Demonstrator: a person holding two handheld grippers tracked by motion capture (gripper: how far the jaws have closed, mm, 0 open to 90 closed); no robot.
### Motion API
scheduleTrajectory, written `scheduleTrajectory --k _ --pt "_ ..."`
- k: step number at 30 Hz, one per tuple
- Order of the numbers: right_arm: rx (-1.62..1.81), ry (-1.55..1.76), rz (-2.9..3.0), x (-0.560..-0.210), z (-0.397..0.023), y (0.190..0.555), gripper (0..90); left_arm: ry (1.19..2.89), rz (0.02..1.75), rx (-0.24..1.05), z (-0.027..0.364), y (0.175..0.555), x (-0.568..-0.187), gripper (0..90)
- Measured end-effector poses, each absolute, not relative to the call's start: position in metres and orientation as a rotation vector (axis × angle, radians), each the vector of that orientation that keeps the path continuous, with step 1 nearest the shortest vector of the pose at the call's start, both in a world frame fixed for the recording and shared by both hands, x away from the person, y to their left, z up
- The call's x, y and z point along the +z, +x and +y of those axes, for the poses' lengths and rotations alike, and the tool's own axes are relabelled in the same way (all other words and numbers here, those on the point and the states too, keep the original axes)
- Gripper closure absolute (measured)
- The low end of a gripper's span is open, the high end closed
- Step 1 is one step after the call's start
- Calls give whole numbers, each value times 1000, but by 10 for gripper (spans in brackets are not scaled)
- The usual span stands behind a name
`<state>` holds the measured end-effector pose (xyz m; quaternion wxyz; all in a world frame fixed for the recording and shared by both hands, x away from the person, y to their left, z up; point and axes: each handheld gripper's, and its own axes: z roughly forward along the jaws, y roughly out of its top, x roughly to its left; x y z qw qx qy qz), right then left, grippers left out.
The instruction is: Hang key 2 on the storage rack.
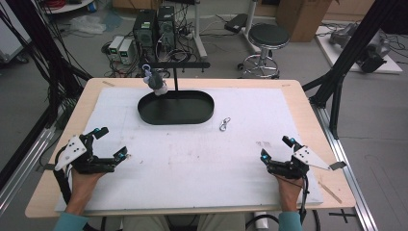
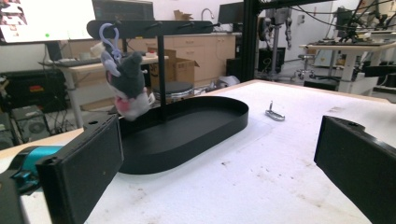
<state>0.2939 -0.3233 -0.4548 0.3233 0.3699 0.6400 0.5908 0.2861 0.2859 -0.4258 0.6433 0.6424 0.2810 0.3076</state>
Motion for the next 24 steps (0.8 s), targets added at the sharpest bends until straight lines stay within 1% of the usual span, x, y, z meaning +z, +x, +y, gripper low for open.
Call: scheduleTrajectory --k 11,24 --pt "1565 1016 1722 -449 -325 302 7 1468 674 685 287 288 -434 17" --pt "1567 933 1797 -398 -323 324 7 1469 668 685 282 288 -440 17"
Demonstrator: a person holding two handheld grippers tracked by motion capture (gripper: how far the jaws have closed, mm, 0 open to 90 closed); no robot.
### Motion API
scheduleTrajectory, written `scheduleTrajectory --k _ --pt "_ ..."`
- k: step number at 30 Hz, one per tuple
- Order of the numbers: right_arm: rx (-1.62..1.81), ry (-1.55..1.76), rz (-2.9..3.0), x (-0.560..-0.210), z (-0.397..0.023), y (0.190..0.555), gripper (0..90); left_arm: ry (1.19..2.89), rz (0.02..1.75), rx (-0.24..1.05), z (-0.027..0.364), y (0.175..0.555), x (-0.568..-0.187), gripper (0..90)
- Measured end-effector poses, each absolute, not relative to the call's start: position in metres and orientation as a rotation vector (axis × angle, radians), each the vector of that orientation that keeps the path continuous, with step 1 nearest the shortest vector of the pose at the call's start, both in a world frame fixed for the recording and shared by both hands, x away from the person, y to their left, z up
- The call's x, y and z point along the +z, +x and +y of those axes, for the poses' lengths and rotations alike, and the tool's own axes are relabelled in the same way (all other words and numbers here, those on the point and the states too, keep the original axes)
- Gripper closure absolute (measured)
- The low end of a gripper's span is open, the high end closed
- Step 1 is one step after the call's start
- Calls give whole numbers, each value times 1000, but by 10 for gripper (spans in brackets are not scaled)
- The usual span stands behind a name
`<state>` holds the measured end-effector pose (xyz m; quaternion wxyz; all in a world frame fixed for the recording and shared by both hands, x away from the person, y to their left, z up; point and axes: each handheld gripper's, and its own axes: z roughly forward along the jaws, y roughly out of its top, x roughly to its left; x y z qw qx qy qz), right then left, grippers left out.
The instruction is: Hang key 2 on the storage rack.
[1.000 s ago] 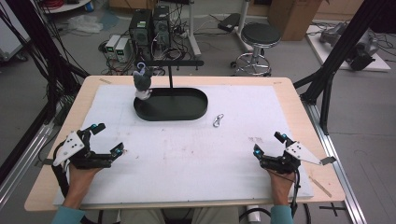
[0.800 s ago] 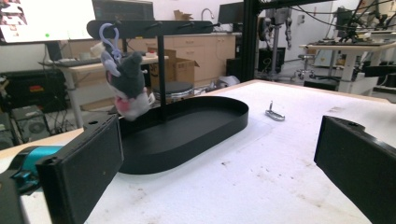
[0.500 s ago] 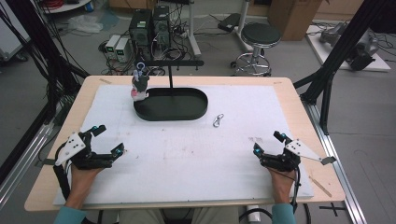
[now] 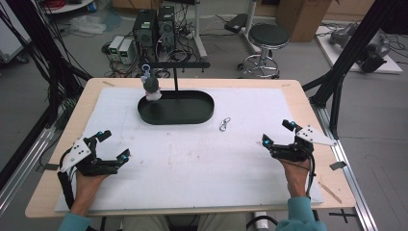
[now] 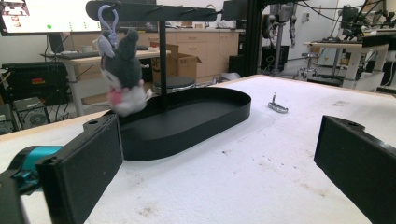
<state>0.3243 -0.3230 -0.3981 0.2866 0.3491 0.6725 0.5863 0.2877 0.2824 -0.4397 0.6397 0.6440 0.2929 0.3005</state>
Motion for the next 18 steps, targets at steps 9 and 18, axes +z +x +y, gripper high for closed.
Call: scheduleTrajectory --k 9,18 --pt "1534 846 1936 -362 -316 351 7 1445 681 667 282 286 -443 17" --pt "1487 759 2060 -342 -310 379 7 1436 676 691 286 282 -446 17"
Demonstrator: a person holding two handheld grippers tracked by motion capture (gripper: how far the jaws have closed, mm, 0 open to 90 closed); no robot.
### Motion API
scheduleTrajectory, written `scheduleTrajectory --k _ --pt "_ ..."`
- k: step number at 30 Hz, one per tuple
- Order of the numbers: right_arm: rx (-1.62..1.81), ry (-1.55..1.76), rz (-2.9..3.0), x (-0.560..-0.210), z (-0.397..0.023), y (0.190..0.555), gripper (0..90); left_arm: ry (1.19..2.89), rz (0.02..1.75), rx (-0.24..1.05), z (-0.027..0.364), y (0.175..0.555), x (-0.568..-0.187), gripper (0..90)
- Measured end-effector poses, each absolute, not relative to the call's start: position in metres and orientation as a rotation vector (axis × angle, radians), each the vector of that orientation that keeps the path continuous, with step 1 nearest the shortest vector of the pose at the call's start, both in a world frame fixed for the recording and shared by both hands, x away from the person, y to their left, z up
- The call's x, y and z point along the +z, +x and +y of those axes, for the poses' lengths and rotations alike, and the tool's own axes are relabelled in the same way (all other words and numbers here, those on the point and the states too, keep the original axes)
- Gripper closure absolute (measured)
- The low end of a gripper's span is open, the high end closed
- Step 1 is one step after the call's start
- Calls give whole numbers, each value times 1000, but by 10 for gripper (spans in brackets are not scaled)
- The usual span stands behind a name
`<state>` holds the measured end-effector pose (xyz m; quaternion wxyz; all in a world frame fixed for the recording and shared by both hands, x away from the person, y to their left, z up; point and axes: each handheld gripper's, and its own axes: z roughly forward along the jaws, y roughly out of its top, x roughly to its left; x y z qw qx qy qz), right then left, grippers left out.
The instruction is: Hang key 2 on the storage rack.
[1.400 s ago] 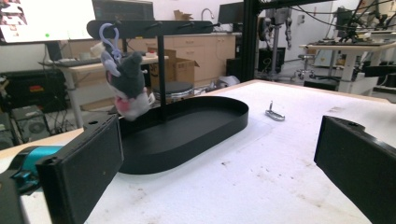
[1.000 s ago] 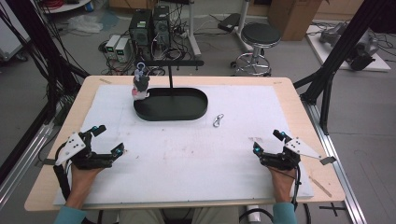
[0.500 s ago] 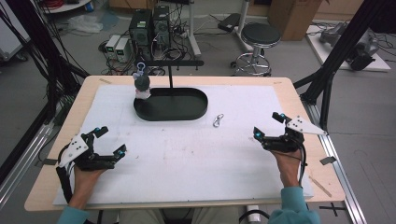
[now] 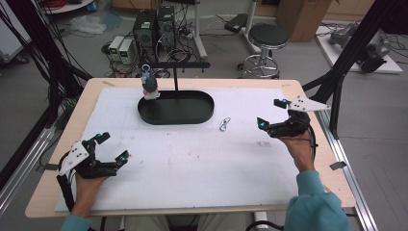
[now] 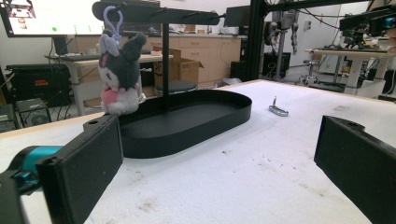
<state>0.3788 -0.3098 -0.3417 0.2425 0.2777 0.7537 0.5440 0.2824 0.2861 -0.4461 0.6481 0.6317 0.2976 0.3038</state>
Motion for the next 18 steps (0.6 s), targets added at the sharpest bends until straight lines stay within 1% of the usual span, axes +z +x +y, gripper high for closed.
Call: scheduleTrajectory --k 10,18 --pt "1439 653 2263 -321 -293 423 8 1414 690 695 290 281 -451 17" --pt "1330 606 2402 -318 -278 452 8 1401 692 696 291 282 -453 17"
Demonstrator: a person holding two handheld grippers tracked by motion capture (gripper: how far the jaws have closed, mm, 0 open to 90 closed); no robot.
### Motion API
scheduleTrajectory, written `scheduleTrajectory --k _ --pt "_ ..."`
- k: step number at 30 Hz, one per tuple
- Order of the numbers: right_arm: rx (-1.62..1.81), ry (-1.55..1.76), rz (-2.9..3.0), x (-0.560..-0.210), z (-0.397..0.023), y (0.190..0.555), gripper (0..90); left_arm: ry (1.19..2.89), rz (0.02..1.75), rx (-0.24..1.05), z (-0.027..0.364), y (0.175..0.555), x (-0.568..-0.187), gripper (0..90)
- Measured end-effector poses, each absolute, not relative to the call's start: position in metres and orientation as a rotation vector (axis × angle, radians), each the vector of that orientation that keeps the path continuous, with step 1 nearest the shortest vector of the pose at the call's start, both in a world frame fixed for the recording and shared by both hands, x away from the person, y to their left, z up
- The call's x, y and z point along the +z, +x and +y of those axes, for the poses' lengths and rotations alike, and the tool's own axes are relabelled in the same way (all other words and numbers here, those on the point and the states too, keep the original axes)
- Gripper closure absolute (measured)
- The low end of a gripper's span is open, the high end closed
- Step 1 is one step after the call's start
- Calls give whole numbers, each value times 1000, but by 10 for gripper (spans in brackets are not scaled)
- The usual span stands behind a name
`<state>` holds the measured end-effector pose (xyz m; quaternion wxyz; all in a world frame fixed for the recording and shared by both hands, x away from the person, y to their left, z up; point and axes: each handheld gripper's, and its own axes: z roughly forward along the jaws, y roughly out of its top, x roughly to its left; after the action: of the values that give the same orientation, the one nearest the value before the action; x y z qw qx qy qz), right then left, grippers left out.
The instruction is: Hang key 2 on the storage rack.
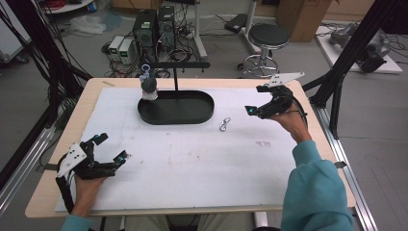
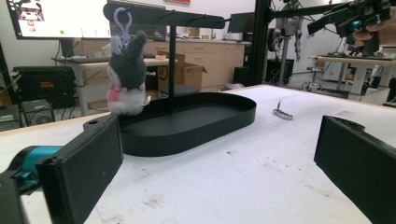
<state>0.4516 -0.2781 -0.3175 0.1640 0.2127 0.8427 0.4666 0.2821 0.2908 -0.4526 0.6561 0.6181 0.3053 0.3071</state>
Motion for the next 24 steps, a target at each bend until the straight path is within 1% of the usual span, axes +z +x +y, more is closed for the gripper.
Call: scheduleTrajectory --k 9,15,24 --pt "1255 527 2528 -320 -259 475 8 1417 692 687 288 284 -456 17" --pt "1185 478 2634 -331 -247 487 8 1422 686 694 288 285 -457 17" --pt "1178 439 2714 -350 -238 499 8 1431 690 709 286 284 -457 17"
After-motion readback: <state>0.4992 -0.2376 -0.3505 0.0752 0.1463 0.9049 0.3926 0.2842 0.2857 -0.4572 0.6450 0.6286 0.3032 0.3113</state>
